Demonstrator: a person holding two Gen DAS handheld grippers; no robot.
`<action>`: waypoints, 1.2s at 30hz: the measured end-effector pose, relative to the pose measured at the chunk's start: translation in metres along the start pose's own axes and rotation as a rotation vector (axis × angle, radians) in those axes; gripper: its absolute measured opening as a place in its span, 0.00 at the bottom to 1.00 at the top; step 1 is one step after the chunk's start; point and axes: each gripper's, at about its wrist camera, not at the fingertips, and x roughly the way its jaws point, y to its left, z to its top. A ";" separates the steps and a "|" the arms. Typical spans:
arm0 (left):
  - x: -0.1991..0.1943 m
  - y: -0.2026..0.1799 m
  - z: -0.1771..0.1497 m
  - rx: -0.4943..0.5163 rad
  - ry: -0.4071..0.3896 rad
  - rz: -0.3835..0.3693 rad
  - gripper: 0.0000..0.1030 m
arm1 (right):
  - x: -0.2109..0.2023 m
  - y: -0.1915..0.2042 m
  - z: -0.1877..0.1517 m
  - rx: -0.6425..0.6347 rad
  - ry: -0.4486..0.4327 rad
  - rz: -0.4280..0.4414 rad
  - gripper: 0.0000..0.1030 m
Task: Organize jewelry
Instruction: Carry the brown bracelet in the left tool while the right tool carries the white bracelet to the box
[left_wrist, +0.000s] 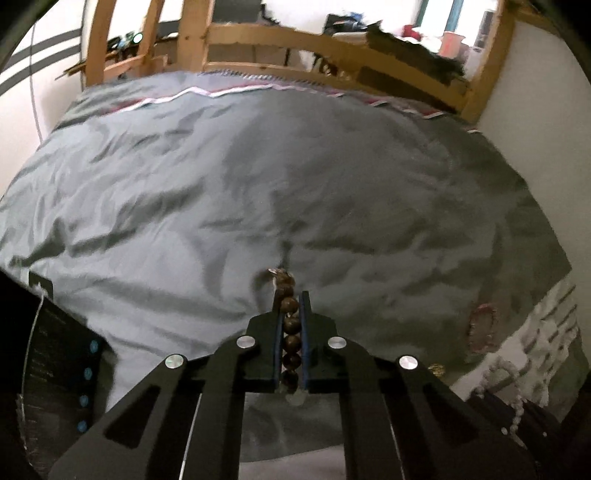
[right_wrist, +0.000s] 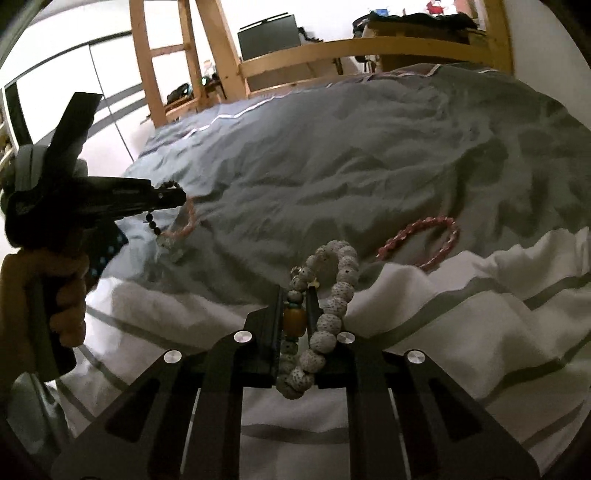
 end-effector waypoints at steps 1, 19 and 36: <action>-0.001 -0.003 0.001 0.007 -0.004 -0.005 0.06 | 0.000 -0.001 0.000 0.002 -0.001 -0.004 0.13; -0.072 -0.008 0.000 0.008 -0.086 -0.064 0.06 | -0.033 -0.008 0.019 0.052 -0.116 0.014 0.13; -0.174 0.049 -0.029 -0.060 -0.218 -0.036 0.06 | -0.103 0.054 0.037 -0.042 -0.202 0.058 0.13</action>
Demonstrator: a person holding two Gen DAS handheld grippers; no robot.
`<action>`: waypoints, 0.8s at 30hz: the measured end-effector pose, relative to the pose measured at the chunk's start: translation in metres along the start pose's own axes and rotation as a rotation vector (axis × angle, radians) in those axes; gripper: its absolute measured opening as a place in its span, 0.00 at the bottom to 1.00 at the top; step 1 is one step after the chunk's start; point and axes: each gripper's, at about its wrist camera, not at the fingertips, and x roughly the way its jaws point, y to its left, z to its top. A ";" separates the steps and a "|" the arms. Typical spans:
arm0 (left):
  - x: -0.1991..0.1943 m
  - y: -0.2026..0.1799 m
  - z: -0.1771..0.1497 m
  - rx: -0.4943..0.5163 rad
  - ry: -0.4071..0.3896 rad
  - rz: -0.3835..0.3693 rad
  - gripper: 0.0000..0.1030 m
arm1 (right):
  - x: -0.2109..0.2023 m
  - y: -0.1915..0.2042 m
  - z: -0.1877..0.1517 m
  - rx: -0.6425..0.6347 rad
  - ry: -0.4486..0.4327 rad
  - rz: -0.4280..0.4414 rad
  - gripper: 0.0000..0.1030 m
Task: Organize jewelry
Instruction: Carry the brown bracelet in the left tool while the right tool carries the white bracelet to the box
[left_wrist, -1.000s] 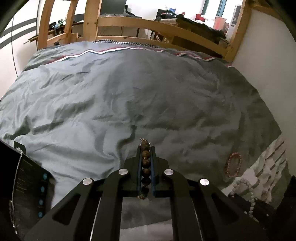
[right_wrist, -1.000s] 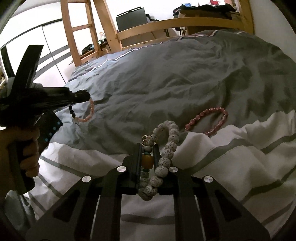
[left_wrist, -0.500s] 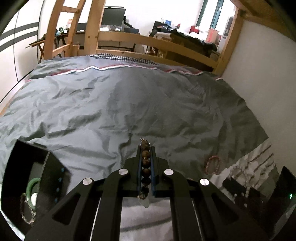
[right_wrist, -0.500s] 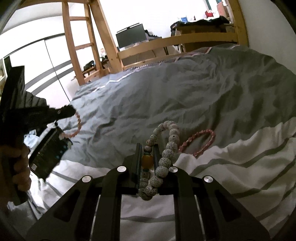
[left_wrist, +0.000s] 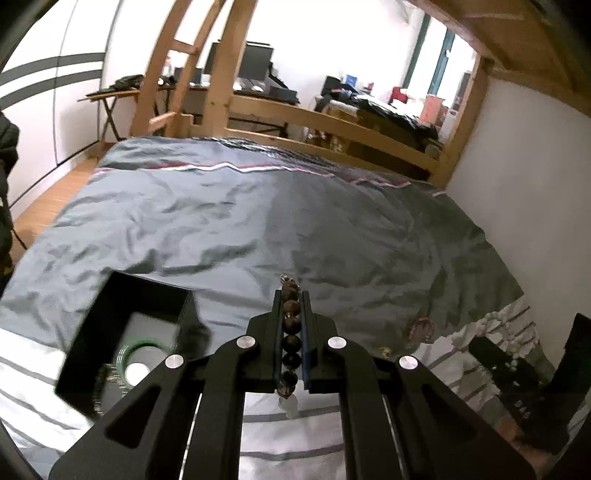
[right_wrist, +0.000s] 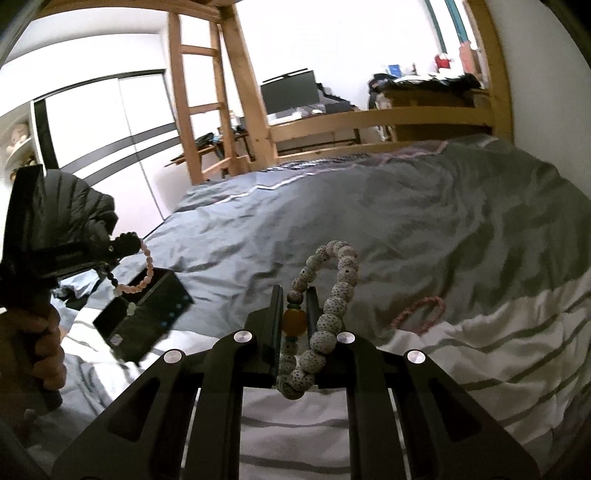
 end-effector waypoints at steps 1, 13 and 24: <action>-0.003 0.004 0.000 -0.006 -0.005 0.002 0.06 | 0.000 0.005 0.002 -0.001 0.000 0.008 0.13; -0.036 0.087 0.001 -0.140 -0.094 0.043 0.06 | 0.040 0.086 0.006 -0.104 0.054 0.093 0.13; -0.033 0.150 -0.014 -0.245 -0.095 0.049 0.06 | 0.081 0.171 0.012 -0.240 0.078 0.181 0.13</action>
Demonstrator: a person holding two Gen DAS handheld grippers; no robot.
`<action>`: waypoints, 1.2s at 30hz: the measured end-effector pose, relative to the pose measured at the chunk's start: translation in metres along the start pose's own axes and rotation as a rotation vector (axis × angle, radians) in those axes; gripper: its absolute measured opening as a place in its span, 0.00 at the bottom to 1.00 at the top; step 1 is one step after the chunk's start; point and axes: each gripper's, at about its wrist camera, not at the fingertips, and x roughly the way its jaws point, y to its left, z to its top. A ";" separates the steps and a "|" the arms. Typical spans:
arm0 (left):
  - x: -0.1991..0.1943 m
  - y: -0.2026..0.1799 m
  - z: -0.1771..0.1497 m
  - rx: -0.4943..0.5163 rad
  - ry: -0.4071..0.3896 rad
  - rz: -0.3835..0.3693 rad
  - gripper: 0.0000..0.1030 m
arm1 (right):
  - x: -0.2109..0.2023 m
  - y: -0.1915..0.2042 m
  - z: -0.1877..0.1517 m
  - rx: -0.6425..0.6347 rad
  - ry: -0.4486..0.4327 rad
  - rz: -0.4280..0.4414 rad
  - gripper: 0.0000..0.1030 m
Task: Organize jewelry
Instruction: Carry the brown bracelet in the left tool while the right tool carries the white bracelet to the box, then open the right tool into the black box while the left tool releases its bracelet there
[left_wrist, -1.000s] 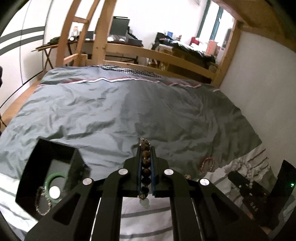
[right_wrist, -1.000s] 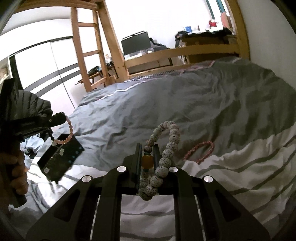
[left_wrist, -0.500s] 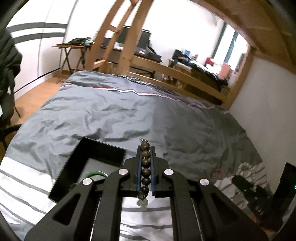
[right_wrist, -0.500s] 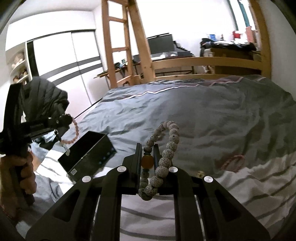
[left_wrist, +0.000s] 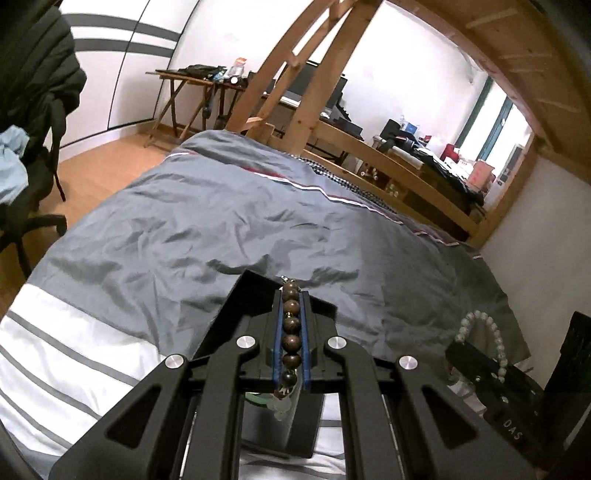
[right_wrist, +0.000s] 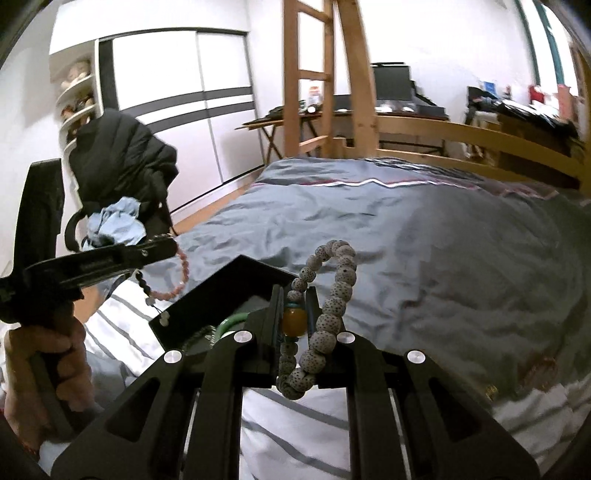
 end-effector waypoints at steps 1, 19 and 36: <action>0.001 0.004 -0.001 -0.007 0.003 -0.003 0.06 | 0.005 0.006 0.001 -0.013 0.004 0.005 0.13; 0.041 0.058 -0.022 -0.185 0.121 -0.150 0.06 | 0.093 0.079 -0.020 -0.098 0.142 0.134 0.12; 0.034 0.055 -0.023 -0.175 0.092 -0.104 0.52 | 0.095 0.079 -0.029 -0.098 0.227 0.243 0.71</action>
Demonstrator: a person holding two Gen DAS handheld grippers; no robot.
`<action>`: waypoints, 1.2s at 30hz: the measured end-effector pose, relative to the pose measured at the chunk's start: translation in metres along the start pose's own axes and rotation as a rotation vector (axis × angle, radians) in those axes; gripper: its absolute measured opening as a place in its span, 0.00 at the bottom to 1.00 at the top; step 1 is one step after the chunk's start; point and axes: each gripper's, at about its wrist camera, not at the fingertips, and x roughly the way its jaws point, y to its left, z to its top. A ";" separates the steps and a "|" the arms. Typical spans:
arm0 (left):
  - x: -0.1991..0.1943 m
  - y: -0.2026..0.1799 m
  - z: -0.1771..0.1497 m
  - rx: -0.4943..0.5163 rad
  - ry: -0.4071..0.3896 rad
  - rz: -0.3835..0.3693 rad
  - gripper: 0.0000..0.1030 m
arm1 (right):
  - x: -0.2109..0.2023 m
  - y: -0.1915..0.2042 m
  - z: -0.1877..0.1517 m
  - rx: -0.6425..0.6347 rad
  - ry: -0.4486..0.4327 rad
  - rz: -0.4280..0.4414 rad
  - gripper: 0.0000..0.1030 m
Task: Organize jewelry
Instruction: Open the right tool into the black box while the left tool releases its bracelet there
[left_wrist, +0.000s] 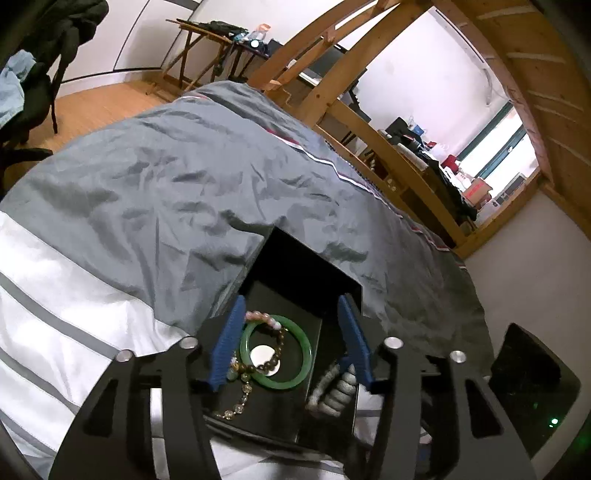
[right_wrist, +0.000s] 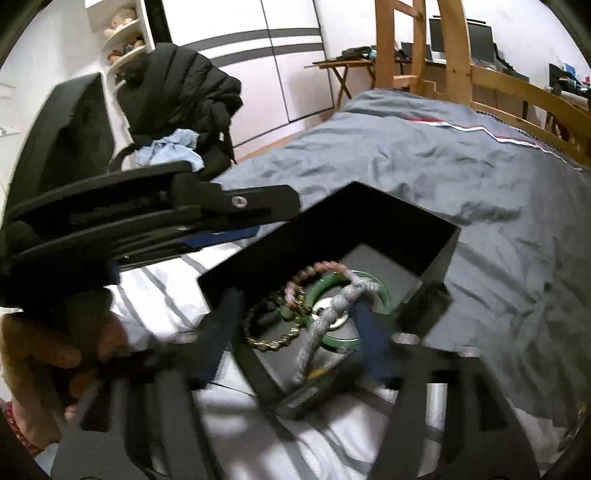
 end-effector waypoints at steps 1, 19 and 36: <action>0.000 0.001 0.000 -0.002 -0.004 0.000 0.52 | -0.002 0.001 0.000 -0.002 -0.004 -0.005 0.71; 0.003 -0.038 -0.003 0.119 0.026 0.093 0.54 | -0.077 -0.058 -0.016 0.102 -0.085 -0.117 0.80; 0.016 -0.150 -0.029 0.322 0.101 0.148 0.79 | -0.171 -0.134 -0.055 0.209 -0.144 -0.275 0.86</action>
